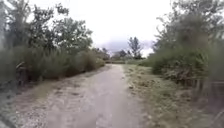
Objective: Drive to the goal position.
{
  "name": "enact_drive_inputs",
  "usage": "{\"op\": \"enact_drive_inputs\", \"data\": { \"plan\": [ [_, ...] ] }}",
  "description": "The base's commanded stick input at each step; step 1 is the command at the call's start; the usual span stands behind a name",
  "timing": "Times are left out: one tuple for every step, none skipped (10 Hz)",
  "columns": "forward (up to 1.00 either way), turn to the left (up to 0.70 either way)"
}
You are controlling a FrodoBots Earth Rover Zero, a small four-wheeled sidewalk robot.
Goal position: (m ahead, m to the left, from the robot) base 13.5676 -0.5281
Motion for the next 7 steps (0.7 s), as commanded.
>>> {"op": "enact_drive_inputs", "data": {
  "plan": [
    [0.69, 0.00],
    [0.69, 0.00],
    [0.69, 0.00],
    [0.69, 0.00],
    [0.69, 0.00],
    [0.69, 0.00],
    [0.69, 0.00]
  ]
}}
